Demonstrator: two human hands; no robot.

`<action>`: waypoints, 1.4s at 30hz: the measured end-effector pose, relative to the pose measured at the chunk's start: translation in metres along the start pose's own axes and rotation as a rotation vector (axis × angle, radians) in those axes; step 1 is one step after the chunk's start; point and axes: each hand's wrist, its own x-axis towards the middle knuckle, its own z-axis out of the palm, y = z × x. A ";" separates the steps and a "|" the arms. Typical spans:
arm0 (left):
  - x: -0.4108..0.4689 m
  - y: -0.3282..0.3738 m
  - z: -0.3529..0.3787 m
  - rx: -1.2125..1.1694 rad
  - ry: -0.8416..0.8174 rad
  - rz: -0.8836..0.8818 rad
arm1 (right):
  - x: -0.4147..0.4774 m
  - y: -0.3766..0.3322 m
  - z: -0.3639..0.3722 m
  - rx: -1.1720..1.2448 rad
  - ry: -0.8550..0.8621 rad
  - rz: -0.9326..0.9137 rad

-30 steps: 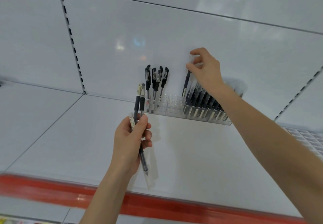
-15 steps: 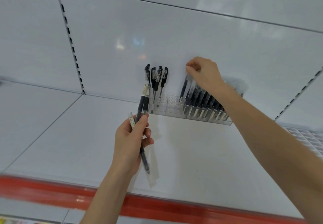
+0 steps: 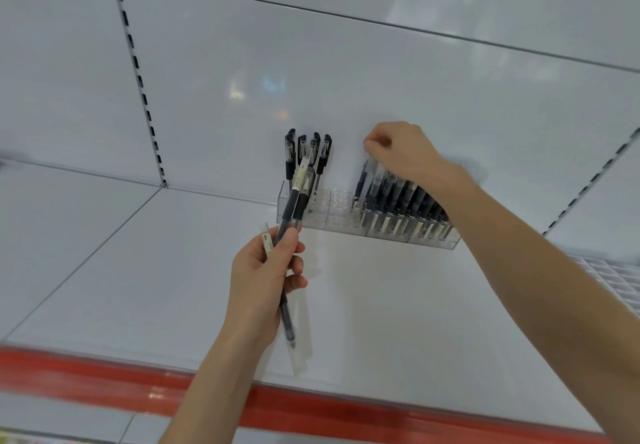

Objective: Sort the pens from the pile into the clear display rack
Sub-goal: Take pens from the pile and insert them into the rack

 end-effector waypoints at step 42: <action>-0.005 0.000 -0.012 -0.032 0.080 0.050 | 0.003 -0.049 0.042 0.330 0.113 -0.029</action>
